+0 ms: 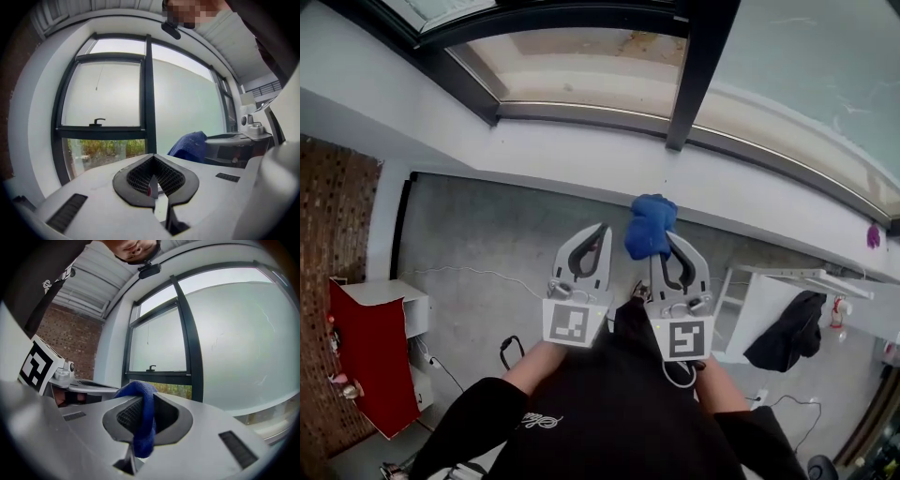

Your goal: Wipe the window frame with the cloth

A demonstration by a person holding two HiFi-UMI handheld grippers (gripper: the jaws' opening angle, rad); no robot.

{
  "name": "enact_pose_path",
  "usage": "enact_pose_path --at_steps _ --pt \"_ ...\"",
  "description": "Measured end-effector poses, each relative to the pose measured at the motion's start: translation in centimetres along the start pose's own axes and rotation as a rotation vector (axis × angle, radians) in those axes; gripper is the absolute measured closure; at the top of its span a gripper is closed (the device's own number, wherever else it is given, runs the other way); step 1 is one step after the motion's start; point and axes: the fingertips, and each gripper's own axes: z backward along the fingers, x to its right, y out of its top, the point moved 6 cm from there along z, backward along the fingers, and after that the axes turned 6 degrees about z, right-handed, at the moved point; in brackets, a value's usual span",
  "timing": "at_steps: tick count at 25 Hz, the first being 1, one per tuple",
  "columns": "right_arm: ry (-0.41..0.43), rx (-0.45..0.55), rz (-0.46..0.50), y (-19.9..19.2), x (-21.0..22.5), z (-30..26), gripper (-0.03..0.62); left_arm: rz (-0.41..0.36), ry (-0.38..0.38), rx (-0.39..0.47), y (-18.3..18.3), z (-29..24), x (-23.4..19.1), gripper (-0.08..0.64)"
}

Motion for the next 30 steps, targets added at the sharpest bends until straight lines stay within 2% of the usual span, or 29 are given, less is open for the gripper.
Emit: enact_pose_path --at_steps 3,9,23,30 --pt "0.035 0.021 0.001 0.3 0.0 0.2 0.569 -0.008 0.023 0.031 0.7 0.6 0.4 0.555" --pt "0.06 0.06 0.02 1.2 0.0 0.4 0.569 0.023 0.067 0.053 0.9 2.5 1.6 0.555" --pt "0.082 0.061 0.023 2.0 -2.0 2.1 0.569 0.017 0.044 0.055 0.9 4.1 2.3 0.555" --pt "0.068 0.079 0.034 2.4 -2.1 2.3 0.569 0.019 0.013 0.07 1.1 4.1 2.8 0.555"
